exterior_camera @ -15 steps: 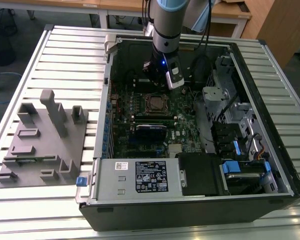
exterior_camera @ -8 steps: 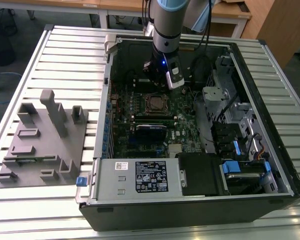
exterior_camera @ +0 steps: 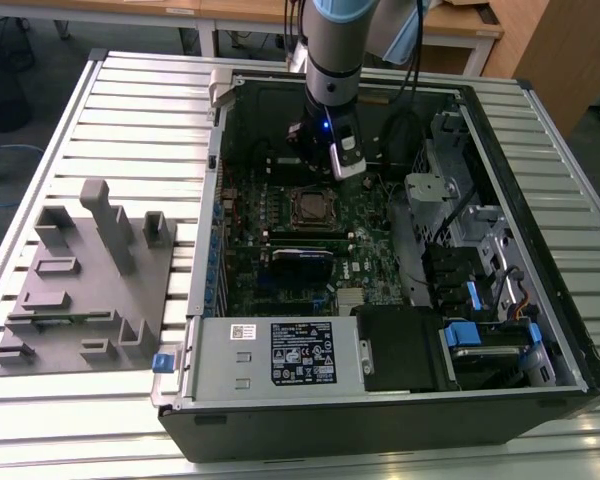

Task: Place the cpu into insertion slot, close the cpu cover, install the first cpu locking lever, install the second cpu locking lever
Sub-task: 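Install the first cpu locking lever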

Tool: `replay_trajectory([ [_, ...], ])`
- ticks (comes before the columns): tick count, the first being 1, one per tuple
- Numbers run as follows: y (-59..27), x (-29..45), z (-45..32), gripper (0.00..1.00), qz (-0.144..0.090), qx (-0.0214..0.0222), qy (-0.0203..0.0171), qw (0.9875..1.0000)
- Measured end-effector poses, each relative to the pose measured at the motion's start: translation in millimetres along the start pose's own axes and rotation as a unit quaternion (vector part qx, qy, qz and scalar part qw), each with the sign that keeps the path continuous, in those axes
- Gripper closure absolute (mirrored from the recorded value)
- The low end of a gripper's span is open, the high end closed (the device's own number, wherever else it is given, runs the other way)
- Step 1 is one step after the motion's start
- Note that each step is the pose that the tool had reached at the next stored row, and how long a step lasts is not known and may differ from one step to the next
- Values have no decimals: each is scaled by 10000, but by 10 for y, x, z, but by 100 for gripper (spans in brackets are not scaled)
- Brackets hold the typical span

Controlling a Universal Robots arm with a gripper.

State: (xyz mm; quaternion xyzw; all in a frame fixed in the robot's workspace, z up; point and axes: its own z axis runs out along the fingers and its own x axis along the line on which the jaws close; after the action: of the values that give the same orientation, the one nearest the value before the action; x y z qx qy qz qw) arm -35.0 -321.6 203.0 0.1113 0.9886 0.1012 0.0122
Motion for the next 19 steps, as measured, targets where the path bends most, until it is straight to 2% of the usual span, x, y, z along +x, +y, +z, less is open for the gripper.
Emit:
replay_trajectory([
  [4, 2, 1, 2, 90, 58, -2, -13, 10000],
  [9, 2, 0, 3, 90, 281, 0, -58, 9996],
  [15, 3, 1, 4, 90, 287, -7, -58, 9996],
  [17, -4, -1, 2, 90, 291, -82, -40, 9995],
  [19, -17, -4, 0, 90, 293, -139, -31, 9995],
])
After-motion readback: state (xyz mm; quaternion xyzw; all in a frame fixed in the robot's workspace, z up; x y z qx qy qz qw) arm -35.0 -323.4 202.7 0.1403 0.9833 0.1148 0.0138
